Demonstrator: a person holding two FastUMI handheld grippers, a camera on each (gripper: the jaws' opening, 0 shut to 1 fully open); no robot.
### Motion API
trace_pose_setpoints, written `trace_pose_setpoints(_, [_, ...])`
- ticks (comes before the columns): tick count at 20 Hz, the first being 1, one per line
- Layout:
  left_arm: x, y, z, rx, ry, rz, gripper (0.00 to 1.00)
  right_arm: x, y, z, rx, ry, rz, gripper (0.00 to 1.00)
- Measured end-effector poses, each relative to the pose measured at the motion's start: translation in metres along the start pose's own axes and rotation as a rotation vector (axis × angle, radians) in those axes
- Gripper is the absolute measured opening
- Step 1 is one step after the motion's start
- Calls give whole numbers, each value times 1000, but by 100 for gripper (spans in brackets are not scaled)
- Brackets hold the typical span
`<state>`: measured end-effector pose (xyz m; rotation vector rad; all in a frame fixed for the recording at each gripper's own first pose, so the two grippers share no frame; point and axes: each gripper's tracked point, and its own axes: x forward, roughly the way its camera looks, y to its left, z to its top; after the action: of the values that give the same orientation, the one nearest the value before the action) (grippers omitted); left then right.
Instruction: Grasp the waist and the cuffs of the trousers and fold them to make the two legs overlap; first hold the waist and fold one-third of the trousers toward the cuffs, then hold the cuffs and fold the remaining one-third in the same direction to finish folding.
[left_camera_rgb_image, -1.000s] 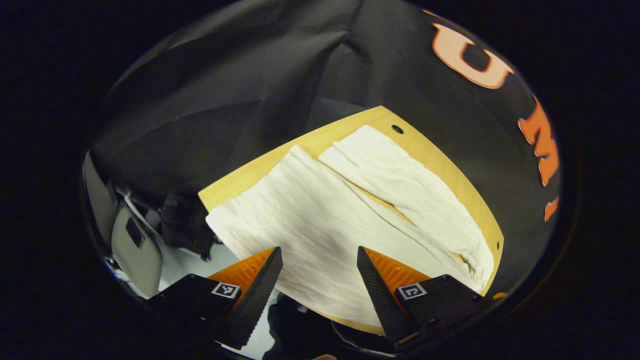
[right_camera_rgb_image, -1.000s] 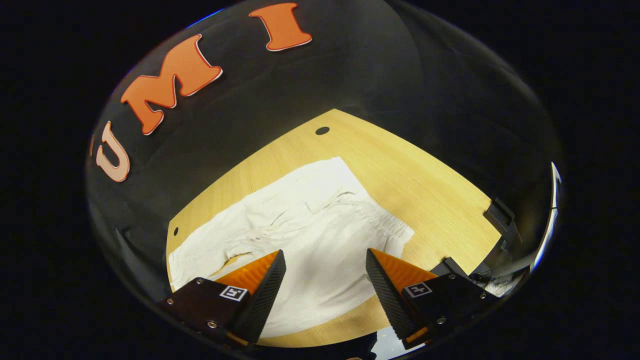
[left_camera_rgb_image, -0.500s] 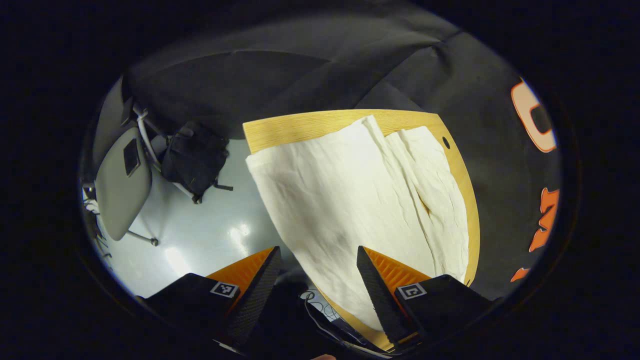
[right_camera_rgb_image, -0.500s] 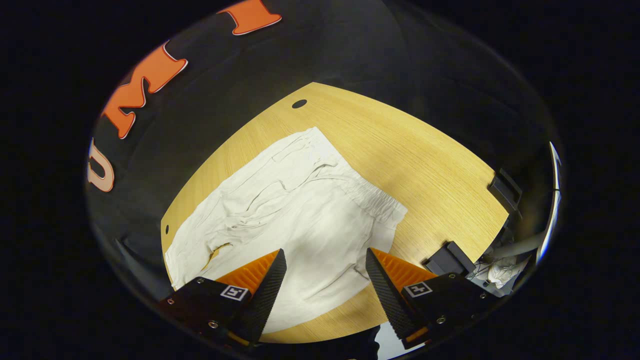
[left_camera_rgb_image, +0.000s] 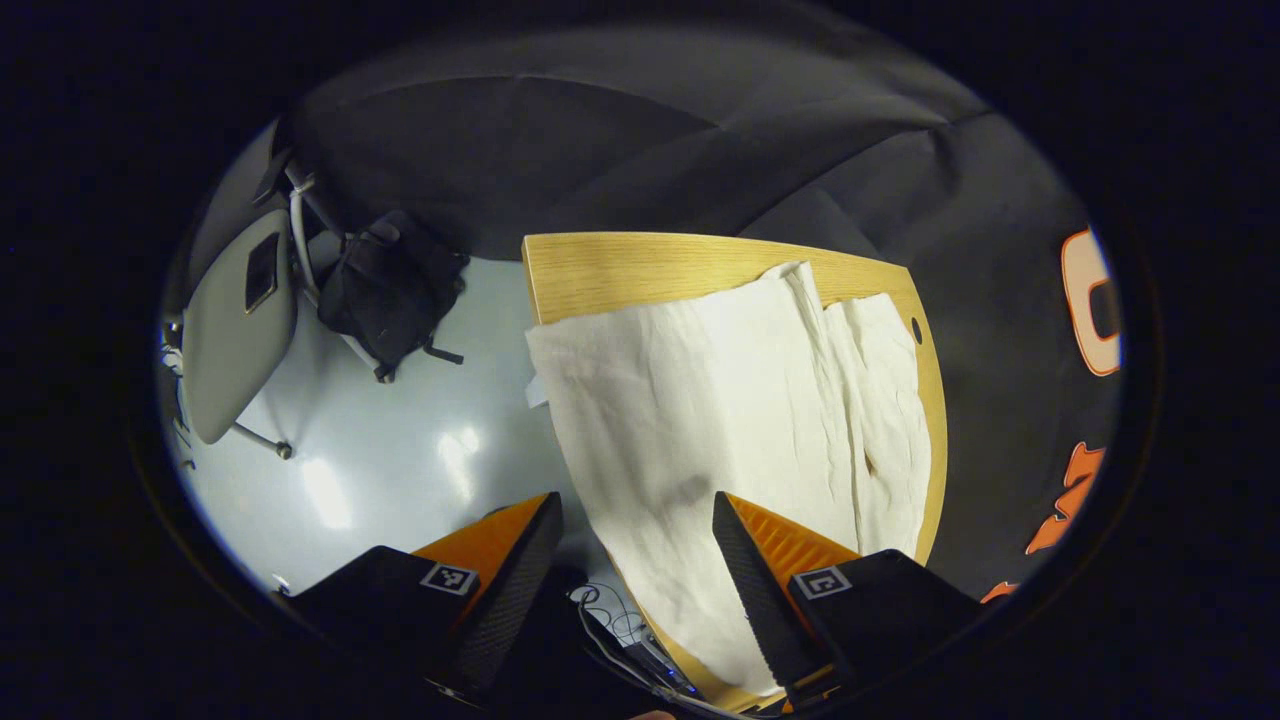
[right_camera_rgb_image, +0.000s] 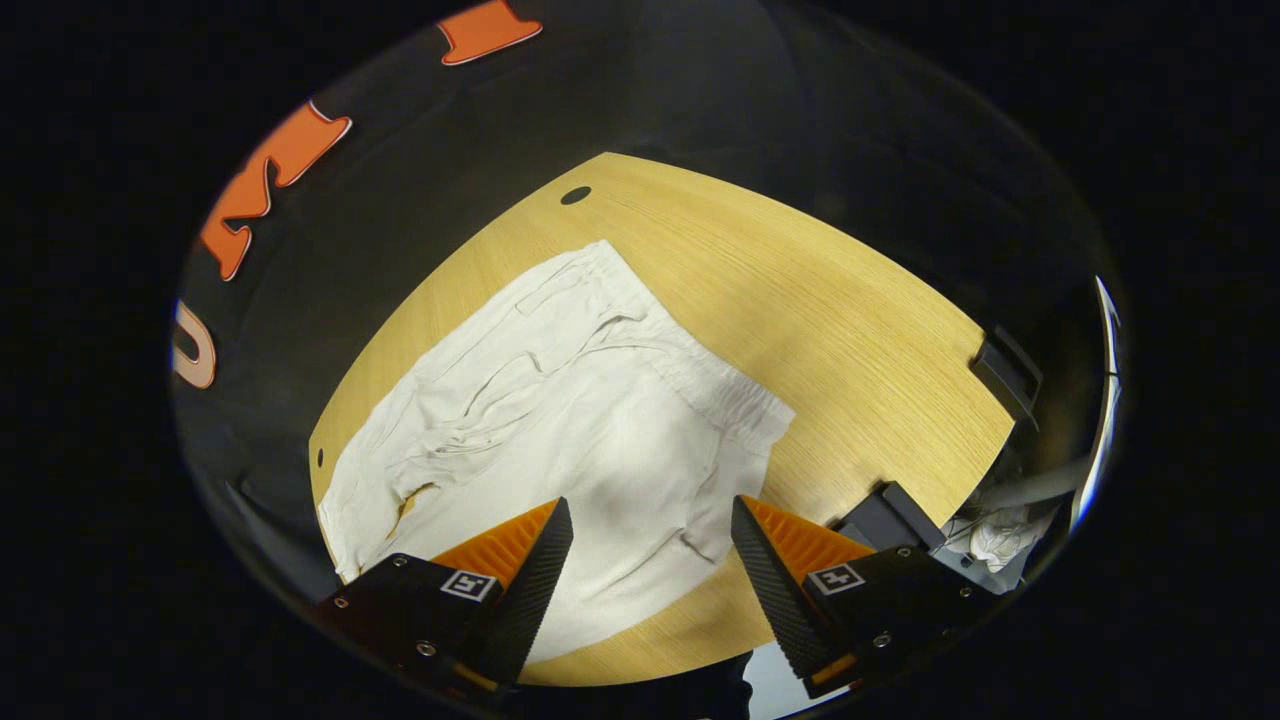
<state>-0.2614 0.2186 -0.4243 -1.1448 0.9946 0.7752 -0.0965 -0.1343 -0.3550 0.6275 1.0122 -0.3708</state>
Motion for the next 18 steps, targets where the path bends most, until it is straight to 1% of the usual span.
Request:
trace_pose_setpoints(1, [1, -5, 4, -16, 0, -11, 100, 1, -2, -2, 15, 5, 2, 97])
trace_pose_setpoints(2, [1, -9, 6, -24, 2, -26, 99, 2, -5, -2, 27, 7, 3, 97])
trace_pose_setpoints(5, [0, -22, 16, -11, -7, -51, 98, 2, -10, -3, 45, 7, 0, 97])
trace_pose_setpoints(6, [-1, -28, 15, -13, -2, -64, 100, 2, -12, -2, 49, 6, -1, 97])
trace_pose_setpoints(7, [3, -34, 13, -20, -2, -78, 93, 3, -12, -2, 52, 4, 1, 97])
trace_pose_setpoints(8, [2, -40, 14, -19, -1, -92, 97, 4, -15, -1, 54, 4, -3, 97])
trace_pose_setpoints(9, [5, -41, 13, -9, 11, -87, 100, 5, -16, -3, 56, 8, -5, 97])
trace_pose_setpoints(10, [6, -41, 11, -6, 16, -82, 97, 6, -17, -4, 58, 13, -8, 97])
trace_pose_setpoints(12, [6, -42, 7, -15, 24, -88, 97, 6, -21, -4, 64, 12, -13, 97])
trace_pose_setpoints(13, [7, -40, 7, -21, 28, -90, 92, 7, -24, -4, 69, 11, -20, 97])
trace_pose_setpoints(14, [8, -40, 10, -34, 26, -106, 96, 8, -28, -4, 79, 11, -26, 97])
trace_pose_setpoints(16, [8, -45, 13, -74, 30, -150, 89, 15, -33, -4, 102, 20, -32, 97])
trace_pose_setpoints(17, [9, -47, 17, -88, 34, -168, 89, 19, -34, -3, 112, 24, -29, 97])
trace_pose_setpoints(18, [11, -49, 19, -91, 40, -188, 86, 24, -34, -2, 116, 24, -26, 97])
